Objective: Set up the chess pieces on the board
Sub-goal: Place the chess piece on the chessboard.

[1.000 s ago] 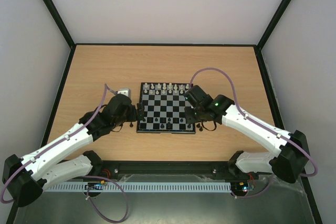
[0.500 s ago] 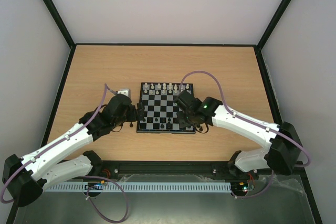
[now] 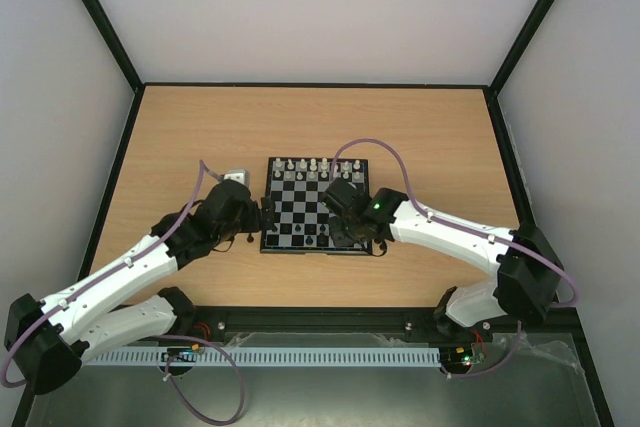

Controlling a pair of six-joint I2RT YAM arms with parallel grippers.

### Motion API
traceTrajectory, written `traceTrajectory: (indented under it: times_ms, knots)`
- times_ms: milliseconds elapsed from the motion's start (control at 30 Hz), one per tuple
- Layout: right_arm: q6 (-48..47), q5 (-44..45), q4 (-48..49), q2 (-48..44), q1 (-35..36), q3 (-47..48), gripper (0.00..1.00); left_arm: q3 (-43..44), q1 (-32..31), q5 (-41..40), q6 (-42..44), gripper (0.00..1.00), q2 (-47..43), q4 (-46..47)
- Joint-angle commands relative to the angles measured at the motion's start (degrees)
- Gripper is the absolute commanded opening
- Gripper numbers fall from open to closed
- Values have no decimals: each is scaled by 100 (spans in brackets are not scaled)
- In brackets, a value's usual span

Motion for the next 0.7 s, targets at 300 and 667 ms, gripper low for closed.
traceTrajectory:
  times_ms: [300, 667]
  knots:
    - [73, 109, 5, 199, 108, -33, 4, -106, 31, 21, -33, 99, -60, 114]
    - [73, 166, 131, 382, 106, -101, 5, -155, 32, 38, -42, 99, -93, 123]
